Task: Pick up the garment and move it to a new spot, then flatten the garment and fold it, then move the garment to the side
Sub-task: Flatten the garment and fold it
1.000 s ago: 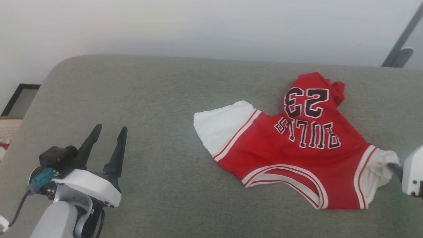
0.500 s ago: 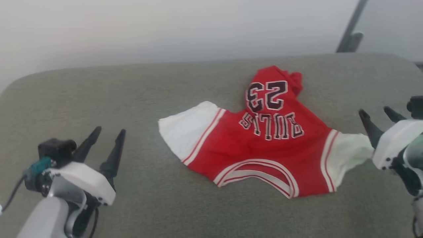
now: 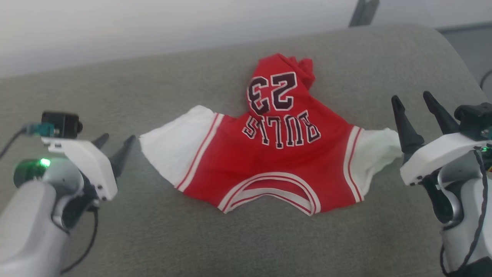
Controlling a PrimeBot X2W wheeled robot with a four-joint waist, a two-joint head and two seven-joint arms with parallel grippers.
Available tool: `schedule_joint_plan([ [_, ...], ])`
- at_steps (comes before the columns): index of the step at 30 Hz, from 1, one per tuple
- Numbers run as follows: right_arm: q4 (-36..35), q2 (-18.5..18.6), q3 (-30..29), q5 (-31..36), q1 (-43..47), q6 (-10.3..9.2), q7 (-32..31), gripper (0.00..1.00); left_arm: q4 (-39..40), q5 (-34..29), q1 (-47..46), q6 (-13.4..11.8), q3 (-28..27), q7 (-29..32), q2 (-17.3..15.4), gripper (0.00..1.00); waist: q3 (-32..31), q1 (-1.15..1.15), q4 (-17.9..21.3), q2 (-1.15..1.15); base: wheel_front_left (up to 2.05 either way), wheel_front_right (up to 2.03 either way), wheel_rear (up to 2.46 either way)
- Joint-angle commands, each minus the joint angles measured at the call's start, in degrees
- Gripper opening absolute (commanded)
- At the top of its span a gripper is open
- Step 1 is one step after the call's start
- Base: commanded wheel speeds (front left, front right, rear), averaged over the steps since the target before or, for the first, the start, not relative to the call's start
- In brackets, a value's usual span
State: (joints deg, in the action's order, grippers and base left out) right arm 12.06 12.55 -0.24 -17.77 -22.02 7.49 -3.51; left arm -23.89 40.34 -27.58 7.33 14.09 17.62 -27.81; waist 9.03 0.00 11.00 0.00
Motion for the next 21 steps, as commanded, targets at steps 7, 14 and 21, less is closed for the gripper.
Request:
schedule_joint_plan([
  [7,-2.0,-2.1,-0.6,1.0,-0.8,0.01,0.2,1.0,-7.1,0.3,-7.4,-0.1,2.3,8.0,-1.5,1.0,4.5,0.0,3.6,0.0,0.0,0.0,0.0],
  [14,-2.9,-2.7,-1.3,1.2,-0.9,0.01,-0.8,1.0,-13.1,-0.5,-13.2,-0.8,4.1,13.4,-1.2,1.0,7.6,0.0,4.6,0.0,0.0,0.0,0.0],
  [21,-3.0,-3.0,-1.7,1.2,-1.5,0.01,-2.2,1.0,-18.6,-2.3,-16.7,-2.7,7.6,20.1,0.2,1.0,10.2,0.0,4.9,0.0,0.0,0.0,0.0],
])
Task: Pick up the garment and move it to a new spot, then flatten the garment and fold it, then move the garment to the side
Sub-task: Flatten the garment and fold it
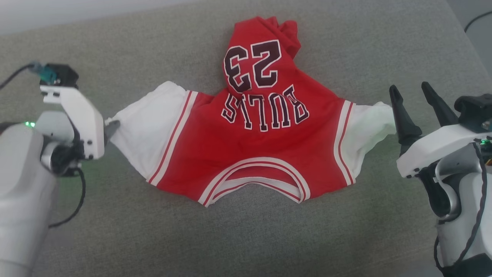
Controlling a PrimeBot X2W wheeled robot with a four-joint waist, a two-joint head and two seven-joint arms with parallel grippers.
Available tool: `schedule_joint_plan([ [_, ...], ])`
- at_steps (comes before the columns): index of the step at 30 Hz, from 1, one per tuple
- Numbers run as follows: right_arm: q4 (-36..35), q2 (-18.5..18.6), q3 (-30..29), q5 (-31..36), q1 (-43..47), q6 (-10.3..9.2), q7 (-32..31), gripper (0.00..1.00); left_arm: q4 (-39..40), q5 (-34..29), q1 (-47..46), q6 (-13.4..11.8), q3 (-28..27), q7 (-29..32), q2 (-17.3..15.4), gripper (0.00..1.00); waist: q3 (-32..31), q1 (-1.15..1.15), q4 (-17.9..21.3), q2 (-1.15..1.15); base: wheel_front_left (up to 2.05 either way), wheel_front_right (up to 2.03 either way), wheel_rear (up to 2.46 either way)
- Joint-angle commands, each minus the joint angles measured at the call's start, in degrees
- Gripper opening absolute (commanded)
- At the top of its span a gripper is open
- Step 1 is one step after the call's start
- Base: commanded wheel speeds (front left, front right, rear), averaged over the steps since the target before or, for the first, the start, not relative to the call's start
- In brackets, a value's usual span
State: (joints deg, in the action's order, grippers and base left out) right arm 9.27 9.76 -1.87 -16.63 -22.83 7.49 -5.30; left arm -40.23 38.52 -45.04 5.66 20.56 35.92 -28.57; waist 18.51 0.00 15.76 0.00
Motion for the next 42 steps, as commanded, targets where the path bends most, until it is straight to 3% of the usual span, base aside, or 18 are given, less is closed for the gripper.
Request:
schedule_joint_plan([
  [1,-0.4,-0.1,0.0,0.3,-0.8,0.01,-0.4,1.0,-3.2,-0.6,0.4,-1.6,1.5,2.8,1.4,1.0,1.1,0.0,0.1,0.0,0.0,0.0,0.0],
  [6,-0.5,-0.4,-0.2,0.5,-1.0,0.01,-1.4,1.0,-7.2,0.0,0.5,-3.5,3.6,10.1,4.1,1.0,1.8,0.0,0.0,0.0,0.0,0.0,0.0],
  [7,-0.5,-0.5,-0.4,0.6,-1.0,0.01,-1.5,1.0,-7.5,0.3,0.5,-3.1,3.9,11.0,4.6,0.24,1.9,0.0,-0.1,0.0,0.0,0.0,0.0],
  [8,-0.5,-0.5,-0.4,0.6,-1.0,0.01,-1.5,1.0,-7.5,0.3,0.5,-3.1,3.9,11.0,4.6,0.24,1.9,0.0,-0.1,0.0,0.0,0.0,0.0],
  [9,-0.4,-0.5,-0.5,0.8,-1.0,0.01,-1.7,1.0,-7.8,0.7,0.6,-3.1,3.9,11.6,5.0,0.0,1.9,0.0,-0.2,0.0,0.0,0.0,0.0],
  [16,-0.2,-0.6,-2.7,1.6,-0.6,0.01,-2.3,1.0,-5.5,1.5,-0.2,-3.2,3.3,11.0,4.2,0.0,0.9,0.0,-2.1,0.0,0.0,0.0,0.0],
  [24,0.5,0.2,-5.7,2.7,2.0,0.01,-3.7,1.0,1.4,1.9,3.9,-4.5,2.3,9.7,0.7,0.0,-2.8,0.0,-6.3,0.0,0.0,0.0,0.0],
  [33,0.9,0.9,-8.5,2.8,5.1,0.01,-6.3,1.0,14.3,3.8,14.8,-8.9,-0.5,9.7,-3.3,0.0,-6.0,0.0,-10.5,0.0,0.0,0.0,0.0],
  [38,0.8,0.6,-8.8,2.7,5.8,0.01,-7.6,1.0,21.1,4.2,21.2,-12.2,-2.1,9.9,-5.9,0.0,-6.6,0.0,-11.2,0.0,0.0,0.0,0.0],
  [42,0.8,0.5,-8.5,2.5,6.3,0.01,-8.0,1.0,24.5,5.5,25.0,-13.5,-3.2,9.3,-6.2,0.0,-7.2,0.0,-11.4,0.0,0.0,0.0,0.0],
])
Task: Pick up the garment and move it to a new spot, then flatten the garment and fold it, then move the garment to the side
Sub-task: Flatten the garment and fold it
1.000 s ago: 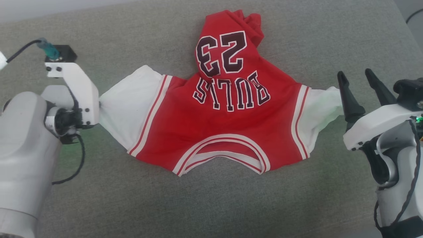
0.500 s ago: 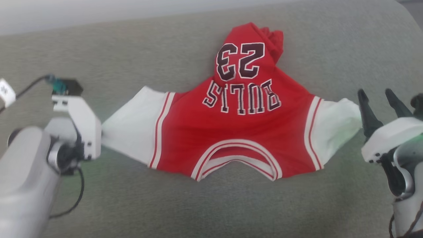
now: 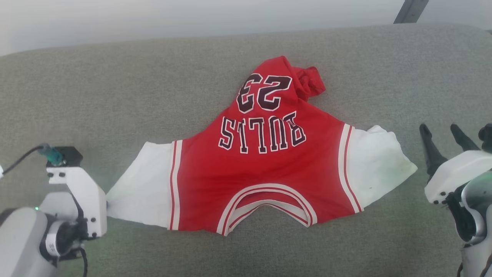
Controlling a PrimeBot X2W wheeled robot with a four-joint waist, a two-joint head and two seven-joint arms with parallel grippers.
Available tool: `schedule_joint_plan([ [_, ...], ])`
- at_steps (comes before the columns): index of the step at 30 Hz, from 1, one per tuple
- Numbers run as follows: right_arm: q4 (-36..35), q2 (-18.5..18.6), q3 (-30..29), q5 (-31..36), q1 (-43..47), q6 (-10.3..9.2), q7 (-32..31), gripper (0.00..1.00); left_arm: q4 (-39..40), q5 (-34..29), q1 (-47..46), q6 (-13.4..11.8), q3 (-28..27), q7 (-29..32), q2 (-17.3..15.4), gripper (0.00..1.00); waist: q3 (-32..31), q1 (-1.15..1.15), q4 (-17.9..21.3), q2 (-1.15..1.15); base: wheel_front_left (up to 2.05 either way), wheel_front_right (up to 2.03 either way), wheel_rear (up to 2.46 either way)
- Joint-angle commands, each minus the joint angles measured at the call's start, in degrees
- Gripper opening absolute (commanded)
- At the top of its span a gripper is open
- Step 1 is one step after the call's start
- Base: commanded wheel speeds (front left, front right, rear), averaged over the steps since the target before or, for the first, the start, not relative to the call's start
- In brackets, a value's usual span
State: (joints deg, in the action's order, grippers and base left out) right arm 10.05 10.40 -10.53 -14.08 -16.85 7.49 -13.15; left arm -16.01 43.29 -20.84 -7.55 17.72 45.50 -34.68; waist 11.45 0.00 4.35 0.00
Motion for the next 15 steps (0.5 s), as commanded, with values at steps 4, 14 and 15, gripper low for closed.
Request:
schedule_joint_plan([
  [4,0.1,-0.3,0.6,0.0,0.8,0.01,-0.1,1.0,1.6,0.3,2.4,-0.7,-0.5,-1.7,0.0,0.48,-1.1,0.0,0.1,0.0,0.0,0.0,0.0],
  [14,-0.8,-0.5,1.3,0.0,1.0,0.01,-0.4,1.0,3.2,0.3,0.1,-0.2,0.2,0.4,-1.2,1.0,-2.5,0.0,0.5,0.0,0.0,0.0,0.0],
  [15,-1.0,-0.6,1.4,-0.1,0.9,0.01,-0.5,1.0,3.4,0.0,-0.4,-0.2,0.5,1.0,-1.4,1.0,-2.6,0.0,0.6,0.0,0.0,0.0,0.0],
])
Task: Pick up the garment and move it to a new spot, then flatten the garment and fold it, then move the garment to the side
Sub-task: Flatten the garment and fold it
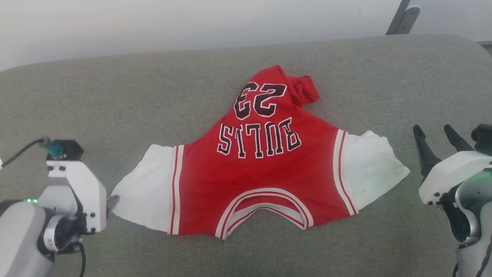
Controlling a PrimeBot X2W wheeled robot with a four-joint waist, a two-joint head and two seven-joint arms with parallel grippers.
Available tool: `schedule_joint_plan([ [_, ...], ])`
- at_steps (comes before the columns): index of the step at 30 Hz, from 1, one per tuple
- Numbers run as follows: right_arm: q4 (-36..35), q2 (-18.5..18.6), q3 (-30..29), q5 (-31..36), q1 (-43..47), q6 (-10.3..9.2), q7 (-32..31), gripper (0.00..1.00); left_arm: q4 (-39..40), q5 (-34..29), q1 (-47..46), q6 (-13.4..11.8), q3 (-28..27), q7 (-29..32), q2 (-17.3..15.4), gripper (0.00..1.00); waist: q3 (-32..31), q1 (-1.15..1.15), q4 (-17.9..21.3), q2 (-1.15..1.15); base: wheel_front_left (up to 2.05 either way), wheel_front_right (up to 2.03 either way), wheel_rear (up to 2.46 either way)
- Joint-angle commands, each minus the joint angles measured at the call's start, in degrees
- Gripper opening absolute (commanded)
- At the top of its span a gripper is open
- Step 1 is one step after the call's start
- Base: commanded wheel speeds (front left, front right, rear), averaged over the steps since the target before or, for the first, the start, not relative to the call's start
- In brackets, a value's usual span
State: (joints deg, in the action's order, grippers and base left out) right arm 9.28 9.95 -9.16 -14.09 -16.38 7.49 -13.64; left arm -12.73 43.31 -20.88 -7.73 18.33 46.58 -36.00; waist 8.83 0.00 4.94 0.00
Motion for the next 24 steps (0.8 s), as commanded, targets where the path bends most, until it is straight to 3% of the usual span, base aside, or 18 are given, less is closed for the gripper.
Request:
schedule_joint_plan([
  [1,-0.4,-0.1,0.2,-0.2,0.4,0.01,-0.1,1.0,0.2,-0.1,-0.9,0.2,0.2,0.4,-0.1,1.0,-0.1,0.0,0.1,0.0,0.0,0.0,0.0],
  [7,-1.3,-0.3,0.8,-0.5,0.0,0.01,-0.8,1.0,-1.9,-1.3,-4.5,0.5,2.6,4.1,0.0,1.0,0.2,0.0,1.0,0.0,0.0,0.0,0.0],
  [17,-2.3,-0.1,1.3,-1.3,-1.2,0.01,-2.7,1.0,-12.3,-1.6,-8.8,0.8,4.7,6.9,1.6,1.0,3.2,0.0,2.9,0.0,0.0,0.0,0.0],
  [21,-2.5,0.5,1.9,-2.0,-0.8,0.01,-4.5,1.0,-17.0,-0.2,-8.5,1.2,4.8,6.5,3.8,1.0,4.0,0.0,3.1,0.0,0.0,0.0,0.0],
  [22,-2.5,0.7,2.1,-2.3,-0.5,0.01,-5.3,1.0,-18.0,0.3,-8.5,1.2,4.7,6.6,4.5,0.96,4.1,0.0,3.0,0.0,0.0,0.0,0.0],
  [23,-2.5,0.9,2.3,-2.6,-0.4,0.01,-6.1,1.0,-18.8,0.7,-8.6,1.5,4.9,6.6,5.0,0.22,4.2,0.0,2.9,0.0,0.0,0.0,0.0],
  [24,-2.5,1.3,2.8,-3.0,-0.2,0.02,-7.2,1.0,-19.6,0.9,-8.7,1.3,4.8,6.4,5.4,0.0,4.4,0.0,2.8,0.0,0.0,0.0,0.0],
])
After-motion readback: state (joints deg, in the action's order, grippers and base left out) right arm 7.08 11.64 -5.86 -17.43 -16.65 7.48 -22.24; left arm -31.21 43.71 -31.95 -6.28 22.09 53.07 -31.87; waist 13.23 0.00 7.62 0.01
